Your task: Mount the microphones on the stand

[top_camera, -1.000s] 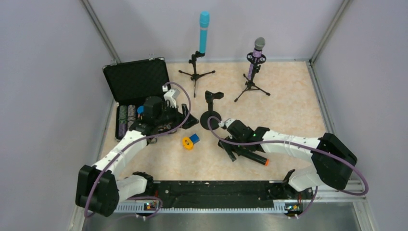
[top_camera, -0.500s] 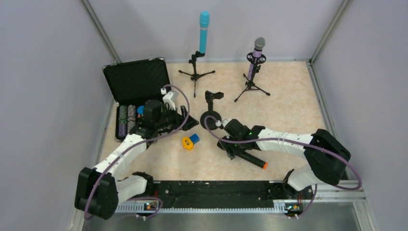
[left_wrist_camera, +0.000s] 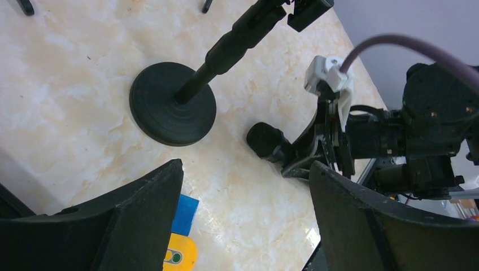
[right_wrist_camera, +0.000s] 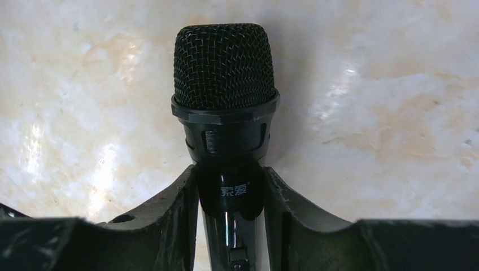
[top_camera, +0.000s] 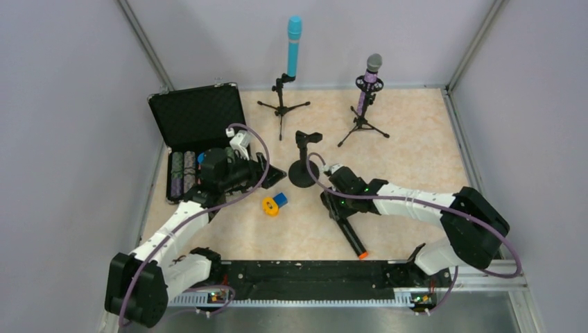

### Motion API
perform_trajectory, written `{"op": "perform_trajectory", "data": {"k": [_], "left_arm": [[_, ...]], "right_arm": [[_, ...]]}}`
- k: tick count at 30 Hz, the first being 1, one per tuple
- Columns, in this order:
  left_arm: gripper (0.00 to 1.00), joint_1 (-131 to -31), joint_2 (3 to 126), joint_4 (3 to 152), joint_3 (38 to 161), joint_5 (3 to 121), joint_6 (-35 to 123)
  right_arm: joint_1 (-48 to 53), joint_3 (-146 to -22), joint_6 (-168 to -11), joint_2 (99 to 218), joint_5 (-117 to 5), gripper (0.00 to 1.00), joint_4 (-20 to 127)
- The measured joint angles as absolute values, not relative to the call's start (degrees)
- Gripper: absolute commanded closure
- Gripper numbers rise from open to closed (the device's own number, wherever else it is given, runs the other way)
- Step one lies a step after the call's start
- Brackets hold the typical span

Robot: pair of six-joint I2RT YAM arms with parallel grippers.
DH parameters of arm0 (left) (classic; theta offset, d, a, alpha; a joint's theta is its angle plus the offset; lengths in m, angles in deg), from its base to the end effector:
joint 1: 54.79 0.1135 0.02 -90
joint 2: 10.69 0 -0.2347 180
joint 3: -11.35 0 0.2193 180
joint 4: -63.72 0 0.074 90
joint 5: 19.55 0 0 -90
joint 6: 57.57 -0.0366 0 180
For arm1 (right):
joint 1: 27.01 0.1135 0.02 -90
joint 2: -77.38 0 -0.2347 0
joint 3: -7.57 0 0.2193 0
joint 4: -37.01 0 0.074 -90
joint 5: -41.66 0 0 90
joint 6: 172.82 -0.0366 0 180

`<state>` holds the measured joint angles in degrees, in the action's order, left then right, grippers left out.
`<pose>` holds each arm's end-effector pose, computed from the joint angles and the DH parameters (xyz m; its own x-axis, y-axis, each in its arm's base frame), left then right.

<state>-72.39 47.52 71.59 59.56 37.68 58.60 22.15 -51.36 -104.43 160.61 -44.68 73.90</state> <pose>0.1961 -0.0830 0.2428 -0.5912 -0.2015 -0.7809 0.5399 0.6205 -0.5688 0.1623 0.1842 0.1595 -0.8034 -0.3674 -0.4686 -0.4722 0.8725 0.1255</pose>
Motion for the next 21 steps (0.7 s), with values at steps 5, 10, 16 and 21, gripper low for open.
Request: {"op": "perform_trajectory", "data": {"k": [5, 10, 16, 21], "left_arm": [[0.14, -72.48, 48.94, 70.5, 59.56, 36.02, 59.32], [0.14, -73.66, 49.1, 70.08, 59.59, 34.29, 59.3], [0.14, -74.97, 49.16, 69.43, 59.61, 33.48, 59.13], [0.14, -75.67, 51.35, 68.86, 60.31, 32.5, 58.76]], "right_arm": [[15.36, -47.62, -108.03, 156.67, -46.01, 0.75, 72.7], [11.25, -47.31, -109.69, 155.67, -44.54, 0.61, 72.83], [9.91, -48.23, -108.27, 155.67, -41.27, 0.25, 73.4], [9.91, -51.01, -105.63, 155.62, -39.78, 0.17, 74.01]]}}
